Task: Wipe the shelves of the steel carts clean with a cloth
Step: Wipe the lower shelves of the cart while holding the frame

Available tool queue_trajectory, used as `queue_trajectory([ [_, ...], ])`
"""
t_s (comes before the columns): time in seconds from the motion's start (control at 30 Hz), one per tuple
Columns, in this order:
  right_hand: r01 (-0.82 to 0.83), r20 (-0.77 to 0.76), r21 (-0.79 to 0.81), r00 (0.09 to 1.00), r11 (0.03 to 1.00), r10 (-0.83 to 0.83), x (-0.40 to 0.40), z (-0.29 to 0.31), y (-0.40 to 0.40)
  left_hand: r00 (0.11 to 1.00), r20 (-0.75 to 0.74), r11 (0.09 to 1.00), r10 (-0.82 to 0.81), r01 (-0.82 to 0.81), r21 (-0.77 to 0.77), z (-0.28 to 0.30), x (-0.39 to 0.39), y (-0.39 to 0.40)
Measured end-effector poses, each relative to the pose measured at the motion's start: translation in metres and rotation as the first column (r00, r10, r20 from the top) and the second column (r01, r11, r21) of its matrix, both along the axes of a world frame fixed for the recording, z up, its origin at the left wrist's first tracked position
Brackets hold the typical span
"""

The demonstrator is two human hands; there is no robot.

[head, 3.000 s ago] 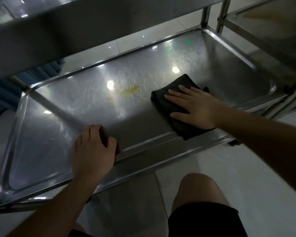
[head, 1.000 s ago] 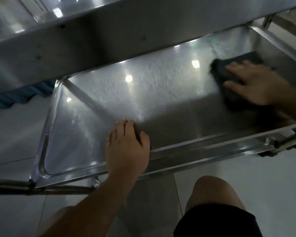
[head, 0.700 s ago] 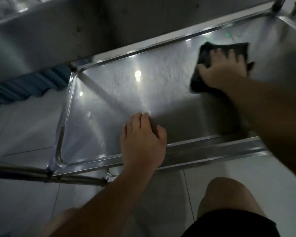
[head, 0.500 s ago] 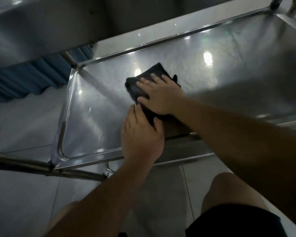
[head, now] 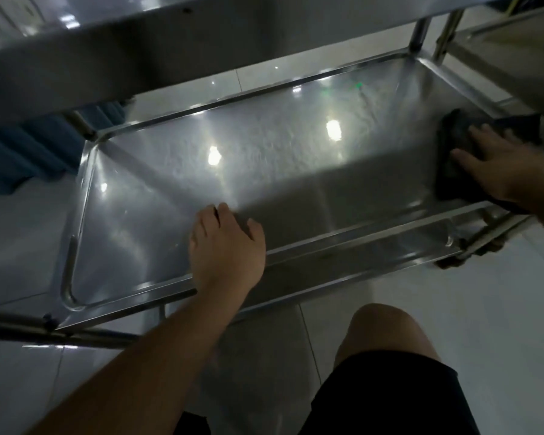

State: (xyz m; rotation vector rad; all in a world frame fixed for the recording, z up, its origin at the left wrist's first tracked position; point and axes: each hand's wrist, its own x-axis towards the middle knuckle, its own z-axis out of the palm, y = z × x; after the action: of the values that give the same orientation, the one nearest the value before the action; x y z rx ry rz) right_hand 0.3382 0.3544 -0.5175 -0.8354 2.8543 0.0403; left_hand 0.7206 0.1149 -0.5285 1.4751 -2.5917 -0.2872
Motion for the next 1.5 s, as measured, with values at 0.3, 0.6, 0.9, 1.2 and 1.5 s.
queue_trajectory([
  [0.3, -0.143, 0.005, -0.079, 0.990, 0.986, 0.144, 0.107, -0.004, -0.044, 1.000, 0.017, 1.000, -0.018, 0.019, -0.020, 0.001, 0.003, -0.002],
  [0.6, -0.555, -0.073, -0.116, 0.832, 0.824, 0.550, 0.234, -0.002, -0.079, 0.999, -0.025, 0.999, -0.037, 0.037, 0.026, -0.001, 0.004, -0.004],
  [0.9, -0.624, -0.042, 0.008, 0.781, 0.782, 0.624, 0.220, -0.004, -0.079, 0.995, -0.056, 0.985, -0.088, 0.095, 0.143, 0.003, 0.009, -0.010],
  [1.2, -0.608, -0.057, 0.012, 0.792, 0.794, 0.608, 0.219, -0.010, -0.074, 0.989, -0.029, 0.968, -0.144, 0.147, 0.201, 0.005, 0.011, -0.010],
  [1.5, -0.765, -0.282, -0.259, 0.644, 0.590, 0.711, 0.212, -0.027, -0.060, 0.989, 0.007, 0.981, -0.147, 0.145, 0.128, -0.003, 0.013, -0.010],
])
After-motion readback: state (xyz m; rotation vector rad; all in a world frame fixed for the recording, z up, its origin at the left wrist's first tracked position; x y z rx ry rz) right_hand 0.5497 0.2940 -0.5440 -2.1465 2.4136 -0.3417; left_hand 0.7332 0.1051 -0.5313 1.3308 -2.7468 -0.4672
